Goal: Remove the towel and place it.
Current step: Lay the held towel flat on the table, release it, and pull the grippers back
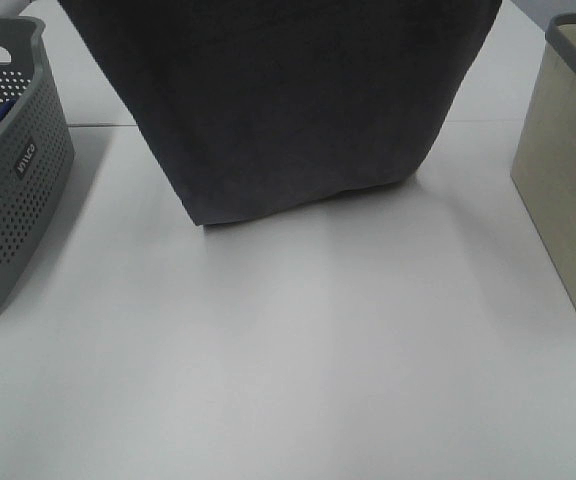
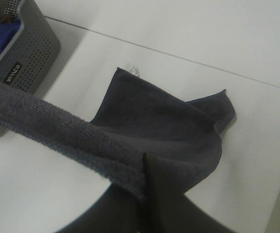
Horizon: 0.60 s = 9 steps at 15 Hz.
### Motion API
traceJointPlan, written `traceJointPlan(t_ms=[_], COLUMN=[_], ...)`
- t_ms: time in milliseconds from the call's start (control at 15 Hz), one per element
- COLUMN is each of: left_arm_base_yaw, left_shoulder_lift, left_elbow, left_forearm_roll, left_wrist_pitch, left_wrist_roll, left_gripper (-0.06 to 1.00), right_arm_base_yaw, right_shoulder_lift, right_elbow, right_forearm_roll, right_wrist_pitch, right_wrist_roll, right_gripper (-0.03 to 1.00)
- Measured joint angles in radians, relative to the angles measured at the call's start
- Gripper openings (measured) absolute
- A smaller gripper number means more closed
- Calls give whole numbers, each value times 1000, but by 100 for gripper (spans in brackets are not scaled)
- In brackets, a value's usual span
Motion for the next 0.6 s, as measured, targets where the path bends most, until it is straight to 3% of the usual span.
traceJointPlan(t_ms=[600], left_arm_base_yaw=[0], left_shoulder_lift=[-330], left_elbow=[448], left_forearm_roll=[-250], left_wrist_pitch=[-5], left_wrist_roll=[45], left_gripper=[0], right_arm_base_yaw=[5], right_shoulder_lift=[-393], right_elbow=[531], right_forearm_roll=[53], right_wrist_pitch=[0], right_wrist_roll=[0], right_gripper=[2])
